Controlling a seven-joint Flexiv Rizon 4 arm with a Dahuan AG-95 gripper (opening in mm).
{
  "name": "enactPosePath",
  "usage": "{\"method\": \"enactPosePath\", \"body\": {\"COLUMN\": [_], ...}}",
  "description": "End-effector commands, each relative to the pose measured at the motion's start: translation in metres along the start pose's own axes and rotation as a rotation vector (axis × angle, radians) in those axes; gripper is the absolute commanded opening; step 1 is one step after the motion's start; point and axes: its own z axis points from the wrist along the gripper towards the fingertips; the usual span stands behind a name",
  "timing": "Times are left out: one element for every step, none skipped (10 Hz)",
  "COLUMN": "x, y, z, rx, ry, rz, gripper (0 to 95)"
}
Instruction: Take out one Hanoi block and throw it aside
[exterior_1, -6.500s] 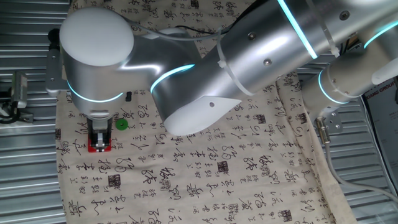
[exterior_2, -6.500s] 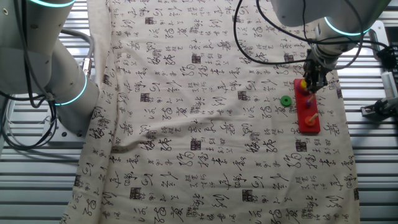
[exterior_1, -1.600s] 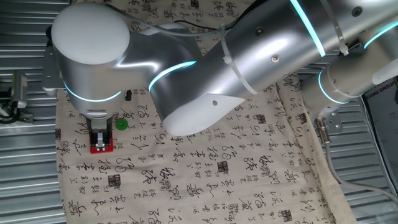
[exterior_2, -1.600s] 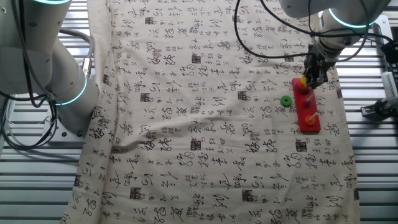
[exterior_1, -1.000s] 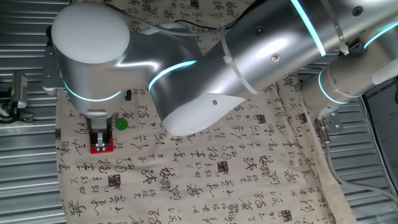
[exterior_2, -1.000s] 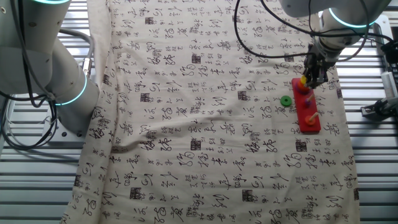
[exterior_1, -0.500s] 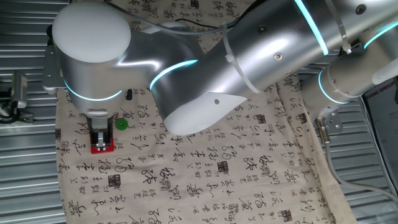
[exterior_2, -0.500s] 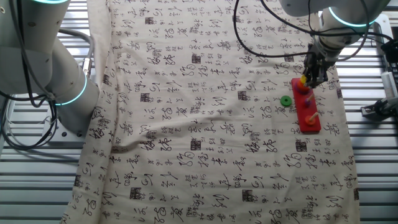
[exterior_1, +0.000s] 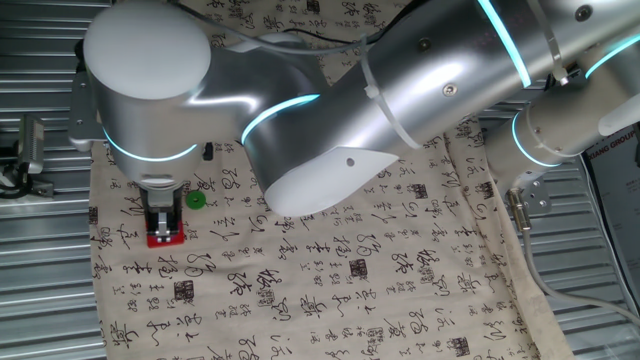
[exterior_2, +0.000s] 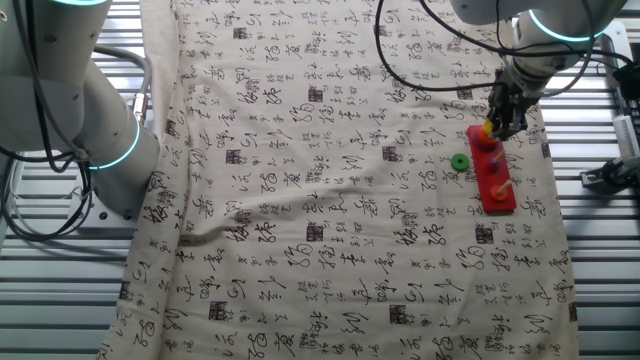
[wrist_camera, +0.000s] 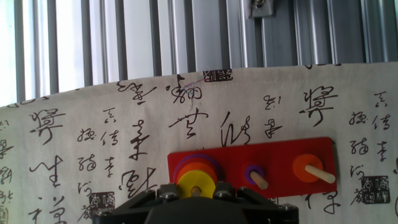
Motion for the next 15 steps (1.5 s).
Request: {"method": "enactPosePath", "body": {"x": [0.0004,0.0004,0.0005,0.0005,0.0007,0.0008,0.0009,0.001,0.0011,0.0013,0.0015,0.0016,0.0019,0.0022,0.0024], "y": [-0.0002,-0.0006,-0.0011,-0.0015,-0.0025,-0.003,-0.0031,-0.0031,-0.003,-0.0028,-0.0027,-0.0025,-0.0024,-0.0022,-0.0021], "z": [-0.0005,-0.0009,-0.0014,-0.0018,-0.0031,-0.0037,-0.0039,-0.0041,-0.0043,-0.0047,-0.0051,-0.0054,-0.0059,-0.0064,-0.0067], "rx": [0.0,0.0,-0.001,-0.001,-0.003,-0.004,-0.005,-0.004,-0.004,-0.004,-0.003,-0.003,-0.002,-0.002,-0.001], "ry": [0.001,0.002,0.003,0.003,0.005,0.006,0.007,0.007,0.007,0.008,0.008,0.007,0.008,0.007,0.007], "rz": [0.0,-0.002,-0.004,-0.005,-0.006,-0.006,-0.006,-0.006,-0.006,-0.006,-0.005,-0.006,-0.005,-0.005,-0.005], "gripper": [0.0,0.0,0.0,0.0,0.0,0.0,0.0,0.0,0.0,0.0,0.0,0.0,0.0,0.0,0.0]}}
